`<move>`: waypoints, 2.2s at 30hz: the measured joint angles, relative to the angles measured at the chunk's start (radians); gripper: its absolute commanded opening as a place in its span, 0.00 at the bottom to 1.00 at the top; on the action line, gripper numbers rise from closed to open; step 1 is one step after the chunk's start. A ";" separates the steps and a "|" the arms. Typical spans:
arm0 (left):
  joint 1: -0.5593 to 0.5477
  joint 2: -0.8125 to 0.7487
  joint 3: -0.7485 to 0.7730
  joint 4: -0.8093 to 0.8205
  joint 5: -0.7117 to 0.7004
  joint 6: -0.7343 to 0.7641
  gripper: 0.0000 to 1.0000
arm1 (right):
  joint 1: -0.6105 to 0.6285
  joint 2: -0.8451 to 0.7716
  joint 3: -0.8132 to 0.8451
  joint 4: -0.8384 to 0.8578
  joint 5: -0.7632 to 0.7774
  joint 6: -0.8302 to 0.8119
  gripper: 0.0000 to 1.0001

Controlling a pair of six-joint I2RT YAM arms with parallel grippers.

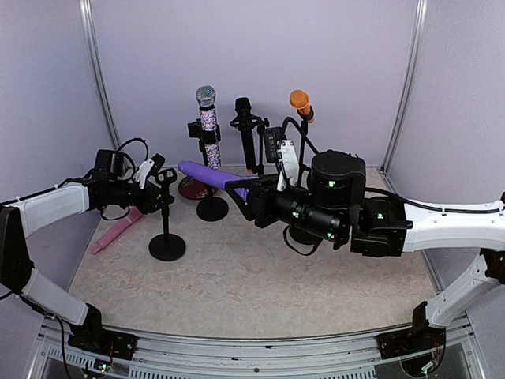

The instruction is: Remove the microphone from the stand

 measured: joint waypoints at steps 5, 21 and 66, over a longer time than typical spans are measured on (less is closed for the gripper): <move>-0.006 -0.003 0.082 -0.128 0.080 0.032 0.97 | 0.000 0.018 0.000 -0.027 -0.010 -0.026 0.00; 0.018 -0.291 0.194 -0.581 0.018 0.466 0.99 | -0.023 0.187 0.224 -0.191 -0.261 -0.102 0.00; 0.491 -0.306 0.040 -0.866 -0.106 0.961 0.27 | -0.148 0.356 0.367 -0.144 -0.506 -0.116 0.95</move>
